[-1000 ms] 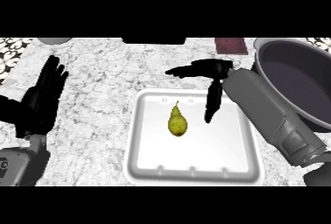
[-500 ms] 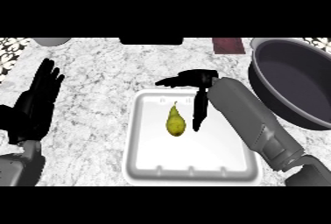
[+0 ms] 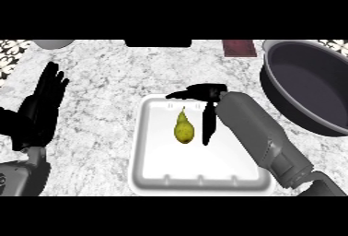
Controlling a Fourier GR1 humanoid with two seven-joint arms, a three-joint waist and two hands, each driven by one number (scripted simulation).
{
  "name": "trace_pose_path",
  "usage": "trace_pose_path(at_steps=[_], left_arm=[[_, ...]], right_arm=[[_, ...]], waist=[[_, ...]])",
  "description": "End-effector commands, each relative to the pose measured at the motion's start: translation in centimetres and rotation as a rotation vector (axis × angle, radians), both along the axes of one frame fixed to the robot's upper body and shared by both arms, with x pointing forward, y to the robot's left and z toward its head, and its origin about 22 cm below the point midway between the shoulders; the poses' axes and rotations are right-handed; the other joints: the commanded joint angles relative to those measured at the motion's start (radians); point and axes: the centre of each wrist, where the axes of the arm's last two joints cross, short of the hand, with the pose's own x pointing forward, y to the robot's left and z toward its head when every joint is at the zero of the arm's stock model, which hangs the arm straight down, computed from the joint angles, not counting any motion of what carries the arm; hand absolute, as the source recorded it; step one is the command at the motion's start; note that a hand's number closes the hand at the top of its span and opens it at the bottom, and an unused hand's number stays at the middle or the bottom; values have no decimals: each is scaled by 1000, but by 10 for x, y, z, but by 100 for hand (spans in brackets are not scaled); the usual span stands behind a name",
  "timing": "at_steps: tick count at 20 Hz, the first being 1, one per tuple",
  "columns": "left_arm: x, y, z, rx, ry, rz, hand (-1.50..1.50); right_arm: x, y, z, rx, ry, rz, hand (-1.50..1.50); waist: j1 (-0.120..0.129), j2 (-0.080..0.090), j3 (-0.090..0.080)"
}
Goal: Pick the pear from the tray and place it in the pot
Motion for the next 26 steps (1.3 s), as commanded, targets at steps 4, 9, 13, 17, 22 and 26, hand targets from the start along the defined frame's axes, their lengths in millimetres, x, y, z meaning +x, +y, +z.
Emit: trace_pose_path(at_steps=[4,9,13,17,22,26], left_arm=[[-3,7,-4,-14,2,6,0],[-3,-8,-12,-5,-15,-18,0],[0,13,-1,1,2,-15,0],[5,6,-4,-9,1,9,0],[6,5,11,-4,-7,-10,0],[0,4,-4,11,-6,-23,0]], right_arm=[[-20,24,-34,-11,-29,-2,-150],[-2,13,-27,-57,-17,-20,-150],[-12,9,-44,-43,-5,-4,-150],[-17,21,-39,3,-94,134,150],[-18,-3,-58,19,-89,118,150],[-11,6,-46,10,-89,138,150]], waist=[[3,0,0],[16,6,0],[12,4,0],[4,2,0],[10,4,0],[15,6,0]])
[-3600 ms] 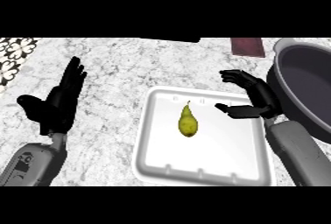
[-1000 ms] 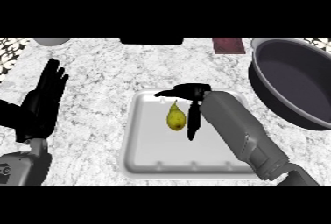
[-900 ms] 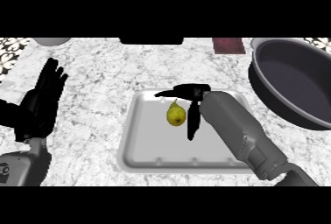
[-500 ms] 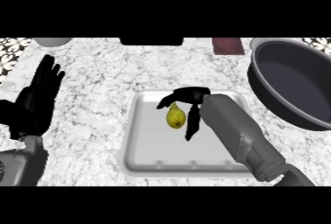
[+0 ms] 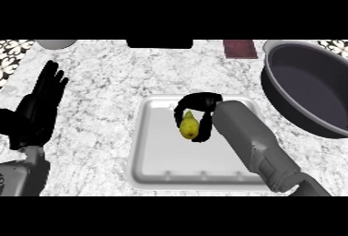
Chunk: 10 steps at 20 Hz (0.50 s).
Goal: Pick the pear from the tray and place it in the pot
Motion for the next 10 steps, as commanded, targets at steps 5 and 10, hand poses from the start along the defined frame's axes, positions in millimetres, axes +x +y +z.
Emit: trace_pose_path(at_steps=[5,10], left_arm=[[-12,30,-9,6,50,126,0],[-17,37,-10,7,50,174,0]], right_arm=[[-51,-49,-48,-78,-168,156,150],[-85,-90,-61,-38,-270,187,150]], waist=[[-128,-42,0],[-179,-50,0]])
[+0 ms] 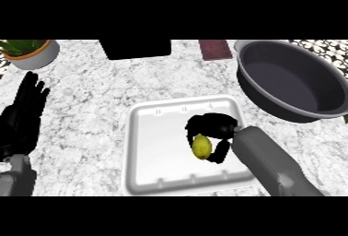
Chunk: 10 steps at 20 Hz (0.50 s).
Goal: Pick the pear from the tray and place it in the pot
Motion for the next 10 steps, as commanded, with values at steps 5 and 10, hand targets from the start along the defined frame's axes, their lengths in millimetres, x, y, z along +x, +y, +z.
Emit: trace_pose_path(at_steps=[5,10], left_arm=[[-10,12,0,-2,-2,49,0],[-17,18,2,11,5,79,0]], right_arm=[[-50,-105,3,36,-127,-61,150],[-61,-143,39,328,-235,-283,150]], waist=[[-60,13,-8],[-80,11,-6]])
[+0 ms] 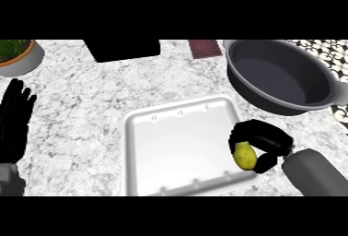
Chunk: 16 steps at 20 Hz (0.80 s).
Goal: Pick the pear from the tray and place it in the pot
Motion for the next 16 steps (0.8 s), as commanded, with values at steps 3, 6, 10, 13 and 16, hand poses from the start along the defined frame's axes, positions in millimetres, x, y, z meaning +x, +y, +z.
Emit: trace_pose_path(at_steps=[3,6,10,13,16], left_arm=[[-5,1,-2,8,-13,9,0],[-5,-8,-1,5,-19,-23,0],[-3,-8,3,-19,-22,-54,0],[6,-25,6,-1,-42,-93,0],[24,-35,6,-1,-54,-121,0]], right_arm=[[-11,-66,66,251,-176,-205,150],[-29,-84,86,357,-209,-307,150],[-53,-118,135,406,-267,-422,150],[-69,-135,172,416,-268,-515,150],[-96,-141,181,445,-231,-570,150]], waist=[[-10,12,-3],[12,20,-1],[41,28,-2],[96,44,0],[117,50,1]])
